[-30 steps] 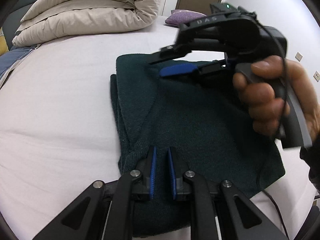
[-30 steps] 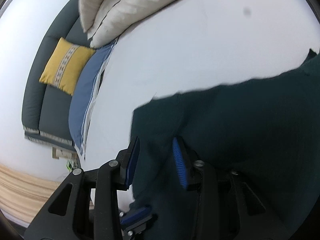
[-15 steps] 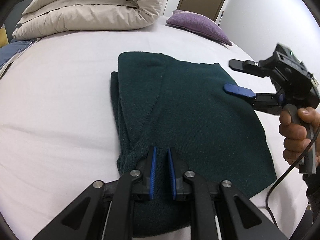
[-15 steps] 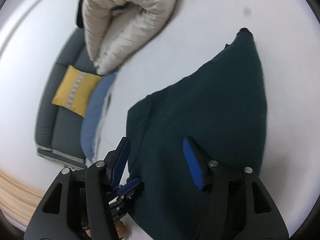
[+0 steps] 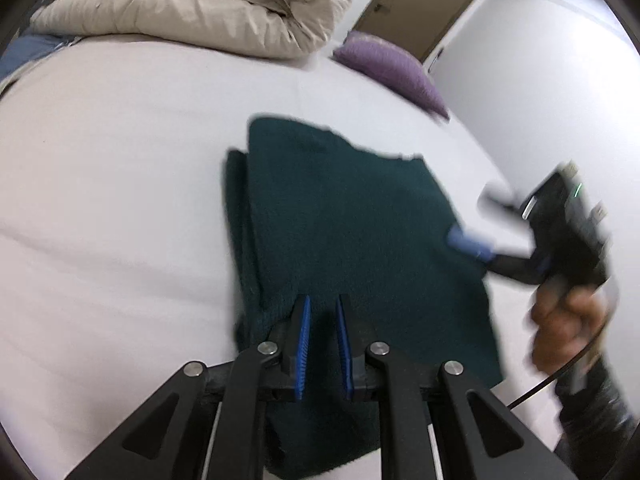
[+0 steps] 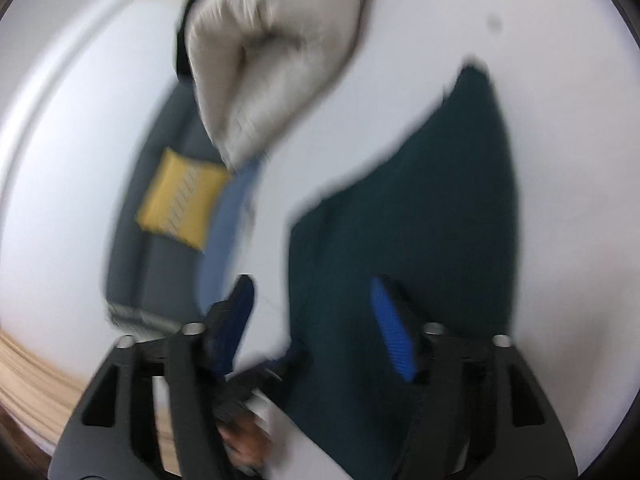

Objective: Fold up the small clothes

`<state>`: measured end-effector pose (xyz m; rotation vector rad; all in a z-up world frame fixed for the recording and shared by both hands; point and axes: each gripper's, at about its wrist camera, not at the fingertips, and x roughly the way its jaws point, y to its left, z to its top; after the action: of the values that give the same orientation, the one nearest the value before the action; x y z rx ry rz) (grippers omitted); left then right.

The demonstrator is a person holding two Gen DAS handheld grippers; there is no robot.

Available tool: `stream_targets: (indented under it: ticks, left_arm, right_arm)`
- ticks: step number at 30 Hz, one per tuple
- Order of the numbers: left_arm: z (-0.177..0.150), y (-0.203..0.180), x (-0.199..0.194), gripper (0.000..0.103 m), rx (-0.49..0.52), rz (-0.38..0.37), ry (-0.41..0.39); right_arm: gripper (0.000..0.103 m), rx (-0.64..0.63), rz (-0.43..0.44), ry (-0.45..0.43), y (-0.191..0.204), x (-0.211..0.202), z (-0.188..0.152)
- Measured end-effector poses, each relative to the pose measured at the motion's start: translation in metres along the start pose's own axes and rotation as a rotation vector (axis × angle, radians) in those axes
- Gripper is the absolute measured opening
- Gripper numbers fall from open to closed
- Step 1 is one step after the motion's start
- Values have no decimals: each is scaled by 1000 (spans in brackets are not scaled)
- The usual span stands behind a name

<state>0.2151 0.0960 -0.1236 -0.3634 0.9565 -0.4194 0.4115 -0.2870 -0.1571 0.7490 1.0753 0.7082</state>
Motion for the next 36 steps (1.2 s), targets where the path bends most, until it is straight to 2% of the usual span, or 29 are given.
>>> stream_targets:
  ticks: [2, 3, 4, 5, 7, 8, 11, 13, 15, 17, 20, 27, 33, 34, 36]
  left_arm:
    - [7, 13, -10, 18, -42, -45, -26]
    - [11, 20, -16, 27, -63, -41, -46]
    - [14, 26, -21, 46, -76, -21, -66]
    - [17, 33, -25, 54, -92, -7, -86]
    - [23, 50, -27, 57, -152, -41, -93]
    - [25, 61, -23, 62, -201, -81, -77]
    - [25, 73, -3, 63, -266, -138, -24]
    - [22, 69, 15, 64, -270, -156, 38]
    - [20, 64, 21, 67, -273, -164, 50]
    - [21, 62, 24, 75, -271, -188, 57]
    - [24, 64, 31, 79, -310, -240, 60]
    - [27, 66, 45, 77, -366, -334, 89]
    - [24, 62, 56, 47, -375, -350, 141]
    - [24, 65, 58, 40, -386, -356, 145]
    - [22, 70, 60, 34, -407, -373, 152]
  right_arm:
    - [55, -20, 3, -24, -6, 0, -4]
    - [55, 6, 19, -36, -11, -6, -3]
    - [57, 42, 26, -69, -15, -17, -3]
    - [58, 47, -1, -104, -21, -31, -6]
    - [61, 44, -75, -153, -26, -54, -7]
    - [61, 48, -83, -156, -29, -62, -8]
    - [61, 80, -69, -110, -40, -67, -17]
    - [61, 104, -70, -76, -47, -63, -24]
    - [61, 139, -62, -34, -57, -48, -23]
    - [59, 158, -76, 10, -67, -38, -28]
    - [59, 139, -50, 34, -68, -24, -32]
    - [61, 132, -54, 58, -67, -3, -39]
    - [62, 99, -80, 69, -52, 15, -40]
    - [61, 87, -87, 74, -49, 19, -41]
    - [58, 59, -113, 83, -42, 24, -42]
